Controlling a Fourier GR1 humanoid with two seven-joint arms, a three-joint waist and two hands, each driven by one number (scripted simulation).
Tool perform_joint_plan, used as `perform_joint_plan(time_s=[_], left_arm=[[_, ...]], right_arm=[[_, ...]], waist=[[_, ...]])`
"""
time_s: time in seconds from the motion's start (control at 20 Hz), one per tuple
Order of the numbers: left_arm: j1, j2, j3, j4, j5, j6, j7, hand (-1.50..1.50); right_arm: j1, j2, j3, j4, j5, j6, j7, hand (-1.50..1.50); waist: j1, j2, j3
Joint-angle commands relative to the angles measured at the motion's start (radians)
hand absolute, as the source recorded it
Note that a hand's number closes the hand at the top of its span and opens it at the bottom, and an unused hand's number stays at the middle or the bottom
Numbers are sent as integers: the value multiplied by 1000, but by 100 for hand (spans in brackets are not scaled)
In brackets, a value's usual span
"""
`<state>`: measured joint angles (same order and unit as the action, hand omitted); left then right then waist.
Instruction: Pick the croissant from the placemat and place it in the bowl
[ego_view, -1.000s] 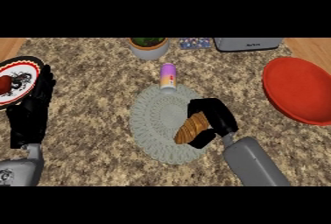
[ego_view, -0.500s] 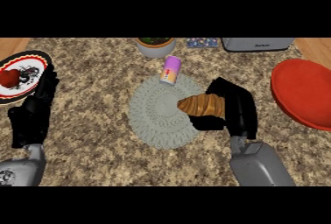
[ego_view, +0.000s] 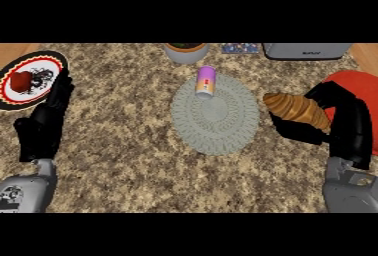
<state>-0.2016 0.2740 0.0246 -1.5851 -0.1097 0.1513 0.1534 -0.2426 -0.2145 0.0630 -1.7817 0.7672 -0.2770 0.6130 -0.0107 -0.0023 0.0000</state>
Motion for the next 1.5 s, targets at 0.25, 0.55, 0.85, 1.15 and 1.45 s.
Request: perform_joint_plan(time_s=[0.25,0.55,0.85,1.15,1.45], left_arm=[[-57,-10,-8,-42,-27,-1,86,0],[-12,-60,-33,26,-57,18,-22,0],[-71,-33,-11,11,-59,7,33,0],[-37,-93,-51,2,-63,21,17,0],[-50,-43,-14,-17,-26,-29,11,0]], right_arm=[[-34,-190,-318,236,-186,-45,-281,150],[-115,-269,-356,536,-105,-125,-428,150],[-229,-324,-406,955,-24,-307,-610,150],[-339,-397,-557,1246,-200,-256,-778,150],[-393,-454,-625,1393,-293,-79,-939,-150]], waist=[[13,4,1],[19,7,1],[38,13,2],[48,17,5],[67,24,8]])
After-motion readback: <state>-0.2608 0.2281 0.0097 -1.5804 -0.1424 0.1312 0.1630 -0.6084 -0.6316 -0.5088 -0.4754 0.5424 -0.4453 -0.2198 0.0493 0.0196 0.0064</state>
